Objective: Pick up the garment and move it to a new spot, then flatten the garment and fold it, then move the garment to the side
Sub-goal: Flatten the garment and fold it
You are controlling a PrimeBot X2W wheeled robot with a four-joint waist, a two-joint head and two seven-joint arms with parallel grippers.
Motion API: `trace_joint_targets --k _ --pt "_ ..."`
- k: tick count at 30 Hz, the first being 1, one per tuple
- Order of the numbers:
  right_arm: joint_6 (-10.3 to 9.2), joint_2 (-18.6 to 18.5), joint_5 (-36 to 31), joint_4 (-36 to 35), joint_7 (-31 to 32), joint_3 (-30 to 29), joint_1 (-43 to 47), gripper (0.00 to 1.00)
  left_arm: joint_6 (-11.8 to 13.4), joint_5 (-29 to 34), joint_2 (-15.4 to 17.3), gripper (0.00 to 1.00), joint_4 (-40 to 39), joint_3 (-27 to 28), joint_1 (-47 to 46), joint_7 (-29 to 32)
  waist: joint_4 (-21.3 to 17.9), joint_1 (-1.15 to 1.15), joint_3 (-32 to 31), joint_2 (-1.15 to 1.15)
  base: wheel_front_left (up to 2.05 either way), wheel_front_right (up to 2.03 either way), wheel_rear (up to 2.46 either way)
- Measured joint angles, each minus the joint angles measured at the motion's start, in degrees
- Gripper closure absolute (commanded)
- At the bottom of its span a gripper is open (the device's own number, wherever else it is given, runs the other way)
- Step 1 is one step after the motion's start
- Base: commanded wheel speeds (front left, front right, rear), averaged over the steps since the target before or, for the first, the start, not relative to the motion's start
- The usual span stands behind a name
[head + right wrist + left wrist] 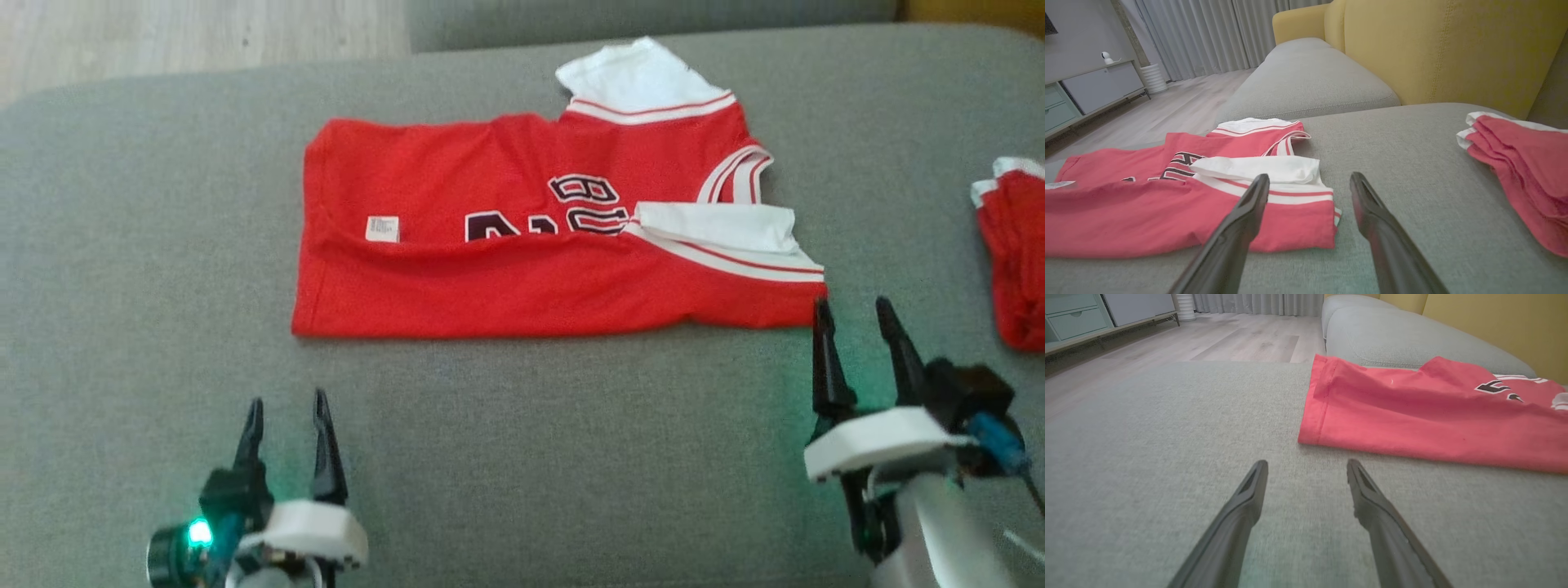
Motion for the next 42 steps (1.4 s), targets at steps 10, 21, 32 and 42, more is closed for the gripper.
trace_joint_targets --k 10,21,32,42 --pt "0.0 0.2 0.2 1.5 0.0 0.6 4.2 0.0 -0.6 0.2 0.2 0.0 -1.4 -0.1 5.4 0.0 0.4 0.01 -3.3 0.0 0.0 0.0 0.0" --pt "0.0 0.2 -0.4 12.1 0.0 -2.8 -6.2 0.0 -1.5 0.2 0.2 0.0 -1.7 -2.3 1.9 0.0 1.2 0.02 1.3 0.0 0.0 0.0 0.0" --pt "0.0 0.1 -3.4 23.6 -0.5 -5.9 -12.9 1.0 -1.9 -1.1 0.2 0.0 -1.8 -3.8 -0.9 0.0 3.0 0.02 5.2 0.0 0.0 0.0 0.0" --pt "0.01 0.2 -2.2 19.7 -0.2 -4.0 -13.6 1.0 -4.9 -4.0 0.1 0.0 -0.5 -1.8 -8.5 0.0 1.5 0.02 7.3 0.0 0.0 0.0 0.0"
